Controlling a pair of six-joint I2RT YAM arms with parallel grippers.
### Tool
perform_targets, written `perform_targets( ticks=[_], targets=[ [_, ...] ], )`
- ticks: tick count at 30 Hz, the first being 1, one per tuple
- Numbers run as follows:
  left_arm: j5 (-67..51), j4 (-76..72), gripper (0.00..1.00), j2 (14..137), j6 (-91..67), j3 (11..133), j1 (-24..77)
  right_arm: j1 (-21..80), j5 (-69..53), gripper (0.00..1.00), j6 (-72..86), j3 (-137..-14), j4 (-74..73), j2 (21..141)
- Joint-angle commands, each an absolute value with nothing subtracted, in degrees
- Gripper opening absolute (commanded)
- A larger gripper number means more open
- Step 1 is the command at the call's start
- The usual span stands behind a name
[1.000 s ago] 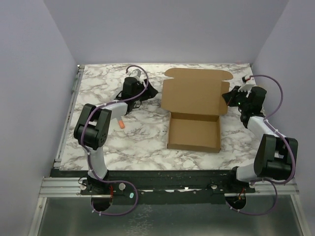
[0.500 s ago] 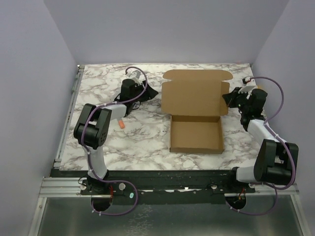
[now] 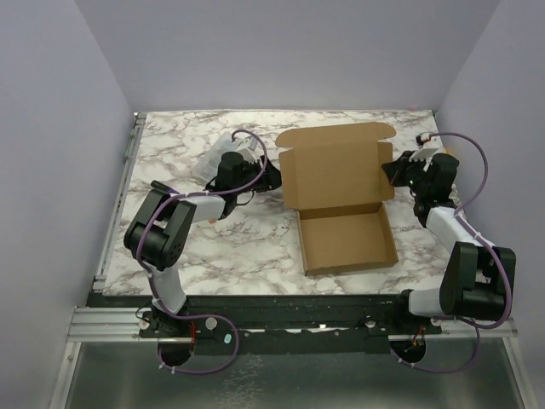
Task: Fold the paper box
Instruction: Adjust the paper box at the center of the board.
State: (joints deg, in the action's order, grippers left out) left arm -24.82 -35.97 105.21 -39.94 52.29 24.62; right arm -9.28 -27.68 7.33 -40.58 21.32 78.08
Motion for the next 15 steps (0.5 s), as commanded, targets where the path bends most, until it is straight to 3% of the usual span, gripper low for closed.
perform_targets(
  ticks=[1,9,15],
  targets=[
    [-22.9,-39.1,0.54,101.3,-43.6,53.2,25.0,-8.5,-28.2,0.00,6.8,-40.1,22.2,76.5],
    [-19.1,-28.6,0.56,102.5,-45.1,61.2,28.4,-5.9,-24.8,0.00,6.0,-40.3,22.0,76.0],
    [-22.8,-28.2,0.63,100.7,-43.8,58.1,28.3,-5.2,-17.5,0.00,4.9,-41.4,20.7,77.1]
  ],
)
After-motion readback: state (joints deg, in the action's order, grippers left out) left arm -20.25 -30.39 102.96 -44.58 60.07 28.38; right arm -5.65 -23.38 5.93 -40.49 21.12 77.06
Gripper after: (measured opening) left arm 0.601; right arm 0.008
